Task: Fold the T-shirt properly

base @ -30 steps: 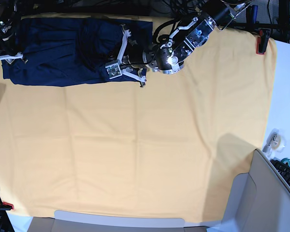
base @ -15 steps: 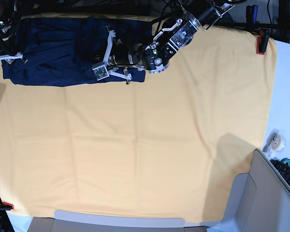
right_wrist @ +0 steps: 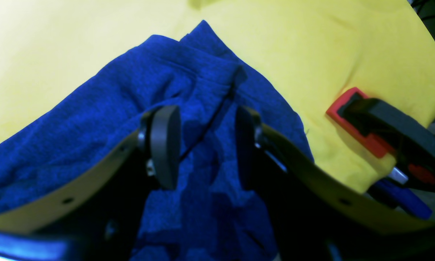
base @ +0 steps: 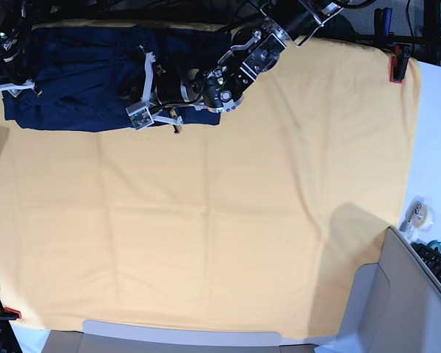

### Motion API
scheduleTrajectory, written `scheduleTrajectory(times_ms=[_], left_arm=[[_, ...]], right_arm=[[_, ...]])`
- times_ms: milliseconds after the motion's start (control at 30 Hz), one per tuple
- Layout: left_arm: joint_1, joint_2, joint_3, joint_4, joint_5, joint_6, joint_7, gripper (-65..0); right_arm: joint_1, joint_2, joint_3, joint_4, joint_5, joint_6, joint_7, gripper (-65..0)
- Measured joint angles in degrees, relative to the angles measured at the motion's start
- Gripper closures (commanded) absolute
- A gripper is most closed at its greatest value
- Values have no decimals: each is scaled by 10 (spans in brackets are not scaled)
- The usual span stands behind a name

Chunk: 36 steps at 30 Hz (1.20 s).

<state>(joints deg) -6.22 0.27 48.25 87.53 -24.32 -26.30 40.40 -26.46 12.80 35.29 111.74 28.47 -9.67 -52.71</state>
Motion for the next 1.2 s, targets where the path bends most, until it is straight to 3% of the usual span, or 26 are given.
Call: scheduleTrajectory(times_ms=[67,200,300,367,500,600,767,933,1033,1133,1200], left_arm=[[-5,-18,-25,44,-5,-7,-4,-1],[-8,-56,-92,138,-3,1,14,-16],[-4,-66,-148,185,0,0,72,-93],[15,-61,-188,203,-5,-3,78,-138],[54,-63,-244,215,-2,-3,92,-166],[70,-75,-277,215,-2,-2,89,-167],[98,-99,-282,215,-3,-3,89,-167],[110,-111,-282,215,-3,-2,83,-166],[118,-112,-280,215,-3,-3,89,-166],[116,-108,-280,215,-3,-3,84,-166],[116,-106,-280,215,-3,-3,84,-166]], right_arm=[[4,2,1,0,-1,17,-1,-248],[8,14,6,1,-1,140,-1,-249],[14,22,38,2,2,217,2,-249],[12,22,73,2,-2,262,-1,-251],[12,24,143,2,-3,414,-8,-335],[36,30,200,-8,-1,500,-90,-381],[96,79,255,-141,0,501,-153,-383],[156,131,256,-329,1,493,-154,-383],[169,147,227,-396,39,493,-146,-383],[168,172,184,-406,109,493,-156,-383],[170,173,165,-406,157,494,-153,-383]])
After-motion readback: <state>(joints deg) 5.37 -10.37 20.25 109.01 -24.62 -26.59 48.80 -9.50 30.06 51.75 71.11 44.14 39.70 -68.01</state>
